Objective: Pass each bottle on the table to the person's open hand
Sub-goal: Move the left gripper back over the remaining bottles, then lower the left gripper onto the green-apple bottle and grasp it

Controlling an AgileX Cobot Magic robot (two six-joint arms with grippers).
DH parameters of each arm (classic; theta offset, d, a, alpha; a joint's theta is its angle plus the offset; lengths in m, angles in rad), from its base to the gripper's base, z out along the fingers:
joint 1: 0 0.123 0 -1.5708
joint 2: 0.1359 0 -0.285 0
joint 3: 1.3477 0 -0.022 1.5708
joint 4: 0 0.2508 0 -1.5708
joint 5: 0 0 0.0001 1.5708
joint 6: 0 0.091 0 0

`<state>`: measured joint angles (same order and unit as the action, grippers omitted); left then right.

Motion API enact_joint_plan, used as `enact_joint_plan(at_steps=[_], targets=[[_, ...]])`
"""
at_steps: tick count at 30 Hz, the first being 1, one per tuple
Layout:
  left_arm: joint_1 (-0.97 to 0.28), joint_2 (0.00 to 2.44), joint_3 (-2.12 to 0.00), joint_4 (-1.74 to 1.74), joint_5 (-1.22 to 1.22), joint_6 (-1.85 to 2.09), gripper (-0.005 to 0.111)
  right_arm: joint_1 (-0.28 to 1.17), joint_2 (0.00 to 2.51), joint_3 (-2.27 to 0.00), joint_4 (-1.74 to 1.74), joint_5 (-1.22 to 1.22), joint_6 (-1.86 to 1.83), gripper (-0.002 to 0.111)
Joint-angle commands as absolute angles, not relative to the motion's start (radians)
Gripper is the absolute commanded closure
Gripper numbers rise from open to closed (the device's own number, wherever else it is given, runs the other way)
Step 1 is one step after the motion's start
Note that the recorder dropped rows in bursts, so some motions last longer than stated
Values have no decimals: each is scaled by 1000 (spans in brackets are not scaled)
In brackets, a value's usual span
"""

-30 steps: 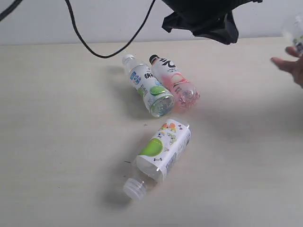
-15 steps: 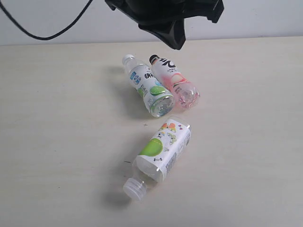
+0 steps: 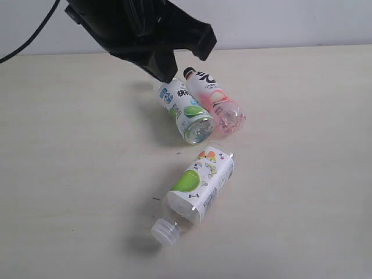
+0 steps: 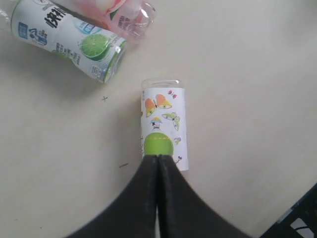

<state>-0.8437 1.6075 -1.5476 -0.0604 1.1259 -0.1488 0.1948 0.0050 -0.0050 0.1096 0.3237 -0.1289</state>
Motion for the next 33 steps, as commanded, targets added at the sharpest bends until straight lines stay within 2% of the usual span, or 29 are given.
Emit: enact_joint_plan(at_steps=[1,25,33], targets=[[-848,1598,-1540,-39,1121,-133,107,193,0,0,107,309,-128,108],[-848,1602,-1515,-64,1127,-111,107,193,0,0,107,309,-128,108],[-850,1686,-1512,-90,1147,-57,107,193,0,0,107,309,-128,108]])
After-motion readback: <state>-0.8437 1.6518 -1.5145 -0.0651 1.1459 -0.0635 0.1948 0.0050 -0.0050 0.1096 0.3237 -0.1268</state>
